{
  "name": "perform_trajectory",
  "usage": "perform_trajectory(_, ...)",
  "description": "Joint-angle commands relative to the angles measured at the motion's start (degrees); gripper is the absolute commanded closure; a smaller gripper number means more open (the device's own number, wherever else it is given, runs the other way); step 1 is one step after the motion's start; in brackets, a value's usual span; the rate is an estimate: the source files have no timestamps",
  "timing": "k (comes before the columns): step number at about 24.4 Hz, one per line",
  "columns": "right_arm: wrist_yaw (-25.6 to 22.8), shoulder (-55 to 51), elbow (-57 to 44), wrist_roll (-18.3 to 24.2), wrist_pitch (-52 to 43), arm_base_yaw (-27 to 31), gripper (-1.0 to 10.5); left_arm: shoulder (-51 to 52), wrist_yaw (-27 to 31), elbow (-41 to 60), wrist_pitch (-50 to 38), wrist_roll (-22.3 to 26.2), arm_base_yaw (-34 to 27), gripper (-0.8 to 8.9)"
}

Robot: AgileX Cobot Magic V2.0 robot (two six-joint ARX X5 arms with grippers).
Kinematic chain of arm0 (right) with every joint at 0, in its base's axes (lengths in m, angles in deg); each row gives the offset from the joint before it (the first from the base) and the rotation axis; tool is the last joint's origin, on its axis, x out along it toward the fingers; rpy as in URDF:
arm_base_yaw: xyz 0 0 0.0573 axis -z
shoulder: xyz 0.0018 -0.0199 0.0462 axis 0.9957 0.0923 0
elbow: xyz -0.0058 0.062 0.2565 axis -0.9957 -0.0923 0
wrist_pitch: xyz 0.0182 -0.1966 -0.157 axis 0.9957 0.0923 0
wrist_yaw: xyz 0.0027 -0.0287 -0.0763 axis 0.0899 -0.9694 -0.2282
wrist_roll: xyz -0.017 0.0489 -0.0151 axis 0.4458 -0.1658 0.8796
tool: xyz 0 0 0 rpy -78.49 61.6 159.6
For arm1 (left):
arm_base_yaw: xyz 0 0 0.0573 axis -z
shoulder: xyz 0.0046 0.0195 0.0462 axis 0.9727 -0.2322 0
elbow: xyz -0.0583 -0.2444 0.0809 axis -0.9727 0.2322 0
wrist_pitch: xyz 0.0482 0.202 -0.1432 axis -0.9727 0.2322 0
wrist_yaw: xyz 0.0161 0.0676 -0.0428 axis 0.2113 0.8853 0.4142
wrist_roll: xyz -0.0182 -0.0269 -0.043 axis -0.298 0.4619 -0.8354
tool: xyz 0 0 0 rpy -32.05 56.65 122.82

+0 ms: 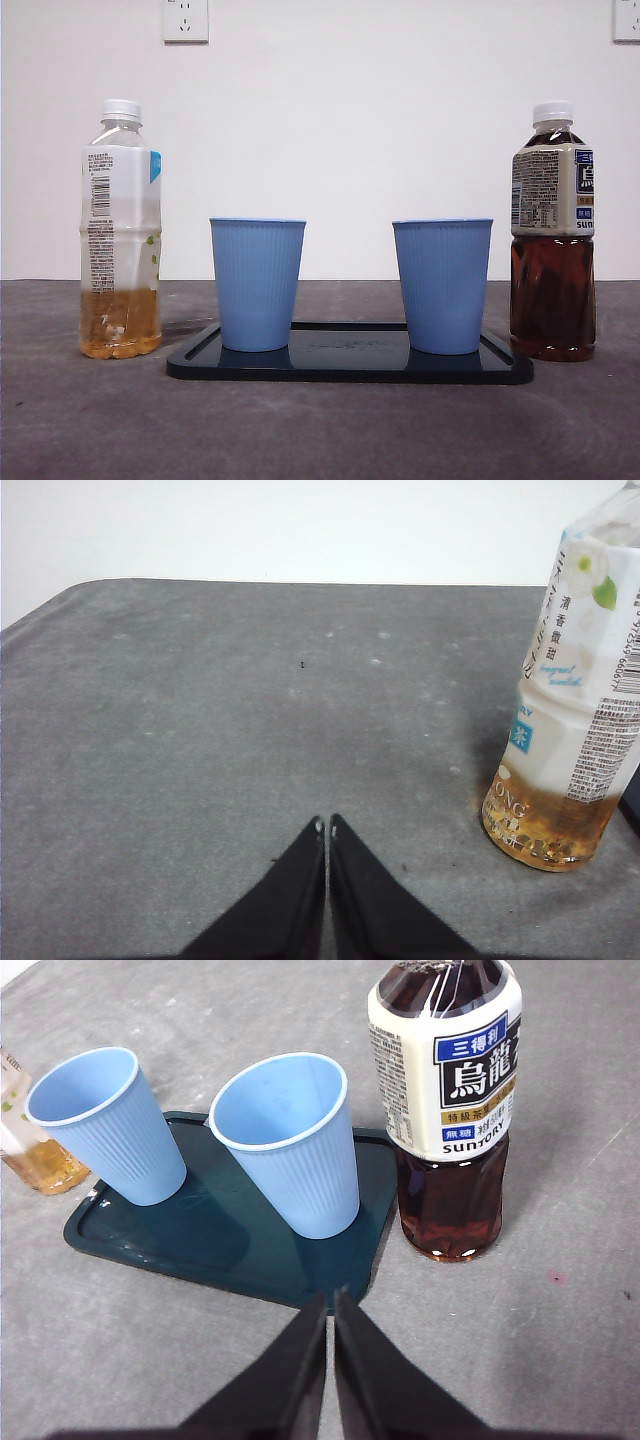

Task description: Pour the drink into the cup

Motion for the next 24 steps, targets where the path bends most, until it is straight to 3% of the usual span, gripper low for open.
perform_trajectory(1,-1.27,0.07,0.63,2.95,-0.59,-0.31,9.4,0.07,-0.17,1.18,0.39,-0.15,-0.11,8.07)
perform_trajectory(4,-6.36,-0.15,0.26,8.74,-3.82,2.64,9.4,0.07,-0.15,1.18,0.39,-0.15,-0.11,8.07)
perform_trajectory(9,-1.49,-7.08,-7.13,19.10,-17.31,16.20,9.4,0.07,-0.15,1.18,0.37,-0.15,-0.11,8.07)
perform_trajectory(14,-0.15,-15.58,-15.52,20.74,-25.00,25.11,9.4,0.07,-0.15,1.18,0.37,-0.15,-0.11,8.07)
perform_trajectory(24,-0.17,-22.03,-21.81,20.70,-26.77,29.90,9.4,0.07,-0.15,1.18,0.37,-0.15,-0.11,8.07)
